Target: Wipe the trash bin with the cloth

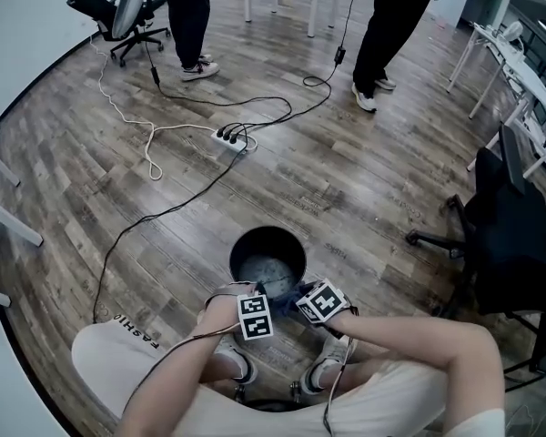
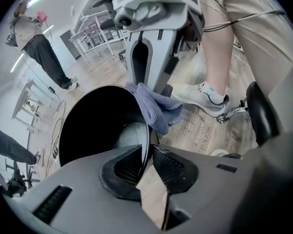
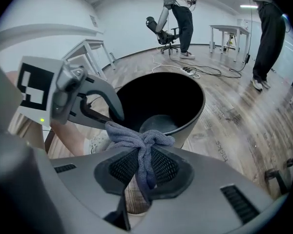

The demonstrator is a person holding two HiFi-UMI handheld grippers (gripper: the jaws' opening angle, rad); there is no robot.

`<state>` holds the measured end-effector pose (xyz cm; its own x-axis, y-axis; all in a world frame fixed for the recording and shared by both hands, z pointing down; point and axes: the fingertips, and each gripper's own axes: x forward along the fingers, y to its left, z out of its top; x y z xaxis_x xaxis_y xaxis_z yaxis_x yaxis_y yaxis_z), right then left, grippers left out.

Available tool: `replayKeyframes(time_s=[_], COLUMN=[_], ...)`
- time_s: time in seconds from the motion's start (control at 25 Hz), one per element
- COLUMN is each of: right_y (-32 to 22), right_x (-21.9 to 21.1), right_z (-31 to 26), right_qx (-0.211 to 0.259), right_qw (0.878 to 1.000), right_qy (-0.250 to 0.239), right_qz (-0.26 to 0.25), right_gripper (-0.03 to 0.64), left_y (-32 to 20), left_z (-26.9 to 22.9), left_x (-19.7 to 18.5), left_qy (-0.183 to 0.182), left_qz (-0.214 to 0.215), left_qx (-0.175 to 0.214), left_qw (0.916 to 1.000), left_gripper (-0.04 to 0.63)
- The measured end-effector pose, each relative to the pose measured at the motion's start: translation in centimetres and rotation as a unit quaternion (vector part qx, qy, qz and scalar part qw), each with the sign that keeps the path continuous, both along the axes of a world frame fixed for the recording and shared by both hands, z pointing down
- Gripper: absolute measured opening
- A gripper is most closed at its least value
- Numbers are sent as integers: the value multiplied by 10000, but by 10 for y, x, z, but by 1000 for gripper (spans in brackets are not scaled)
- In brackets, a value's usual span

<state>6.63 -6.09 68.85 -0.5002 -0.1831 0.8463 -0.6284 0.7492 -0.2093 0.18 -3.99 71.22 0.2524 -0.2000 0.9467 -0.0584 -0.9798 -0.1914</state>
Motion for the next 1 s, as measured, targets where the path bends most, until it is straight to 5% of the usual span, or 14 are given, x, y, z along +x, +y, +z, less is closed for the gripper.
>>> replayKeyframes(time_s=[0.48, 1.0], right_y=[-12, -10], right_x=[-1, -7], right_z=[83, 217], right_qx=[-55, -137], right_qw=[9995, 9969], right_qy=[115, 583], right_qz=[280, 517], right_gripper=[72, 72], left_y=[3, 0], left_z=[-6, -7], left_x=[19, 22], left_qy=[510, 572], left_qz=[-439, -557], left_qx=[-307, -310], left_qw=[9973, 9963], left_gripper=[39, 35])
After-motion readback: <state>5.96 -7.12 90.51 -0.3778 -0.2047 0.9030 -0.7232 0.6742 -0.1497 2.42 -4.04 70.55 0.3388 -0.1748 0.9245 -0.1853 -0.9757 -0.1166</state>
